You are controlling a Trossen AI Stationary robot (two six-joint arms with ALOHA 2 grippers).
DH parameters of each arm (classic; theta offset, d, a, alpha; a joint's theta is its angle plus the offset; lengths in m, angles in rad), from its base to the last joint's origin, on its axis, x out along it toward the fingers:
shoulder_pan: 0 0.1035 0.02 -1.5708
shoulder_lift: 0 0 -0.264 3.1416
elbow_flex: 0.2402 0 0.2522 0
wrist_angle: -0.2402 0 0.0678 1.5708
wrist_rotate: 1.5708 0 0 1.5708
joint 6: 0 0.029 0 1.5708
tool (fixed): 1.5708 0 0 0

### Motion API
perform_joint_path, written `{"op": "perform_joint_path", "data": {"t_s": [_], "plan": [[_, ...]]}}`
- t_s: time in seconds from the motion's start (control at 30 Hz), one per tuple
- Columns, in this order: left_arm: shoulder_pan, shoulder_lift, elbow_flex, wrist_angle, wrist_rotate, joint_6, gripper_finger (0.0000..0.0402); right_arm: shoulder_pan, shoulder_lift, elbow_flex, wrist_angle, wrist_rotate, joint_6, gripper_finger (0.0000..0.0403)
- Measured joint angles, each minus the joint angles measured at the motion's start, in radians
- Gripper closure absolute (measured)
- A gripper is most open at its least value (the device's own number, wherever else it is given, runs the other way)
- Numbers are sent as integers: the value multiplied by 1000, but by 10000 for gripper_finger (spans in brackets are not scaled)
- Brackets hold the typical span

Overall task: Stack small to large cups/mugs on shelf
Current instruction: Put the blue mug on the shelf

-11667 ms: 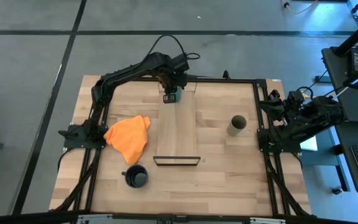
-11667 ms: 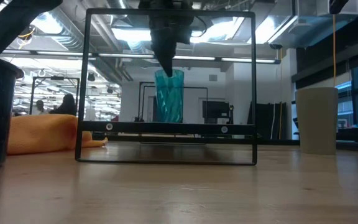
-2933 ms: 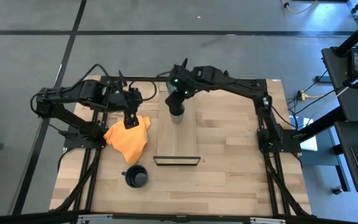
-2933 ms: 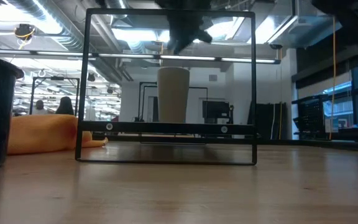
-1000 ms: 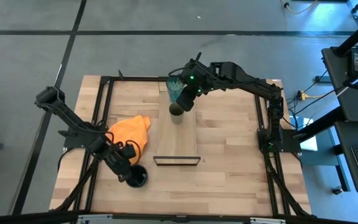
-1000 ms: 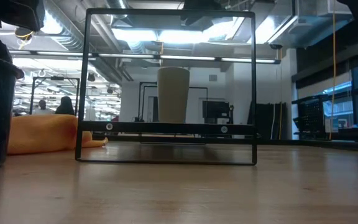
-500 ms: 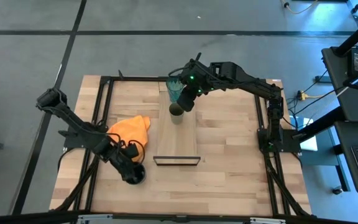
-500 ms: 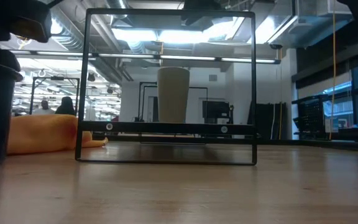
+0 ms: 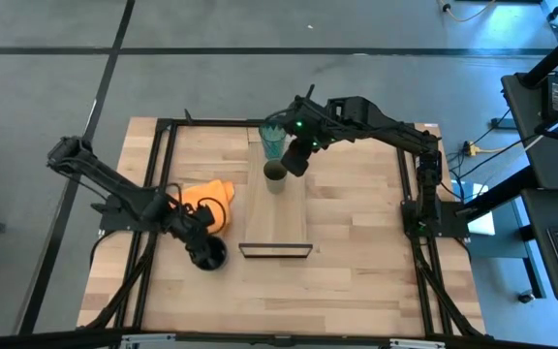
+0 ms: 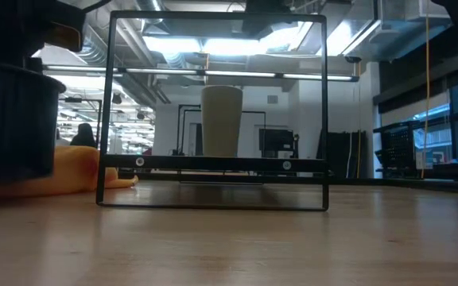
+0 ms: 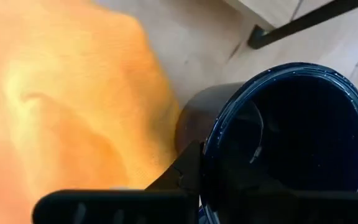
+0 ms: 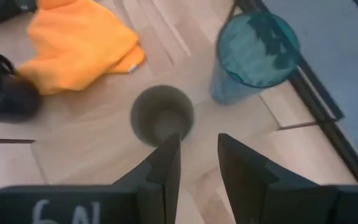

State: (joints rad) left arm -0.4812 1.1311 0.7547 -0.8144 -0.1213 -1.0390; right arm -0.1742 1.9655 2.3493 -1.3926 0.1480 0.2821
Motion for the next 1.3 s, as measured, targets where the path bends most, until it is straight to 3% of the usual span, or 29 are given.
{"op": "perform_joint_path", "data": {"t_s": [0.37, 0.77, 1.1, 1.3], "plan": [[134, -156, 41, -84, -25, 8, 385, 0, 0, 0, -135, 126, 55, 294], [350, -165, 215, -219, -76, 253, 385, 0, -71, -2, -130, 229, 72, 294], [509, -151, 227, -213, 21, 444, 385, 81, -230, -15, 41, 250, -83, 294], [593, -116, 227, -147, 106, 536, 385, 122, -364, -224, 55, 266, -21, 294]]}}
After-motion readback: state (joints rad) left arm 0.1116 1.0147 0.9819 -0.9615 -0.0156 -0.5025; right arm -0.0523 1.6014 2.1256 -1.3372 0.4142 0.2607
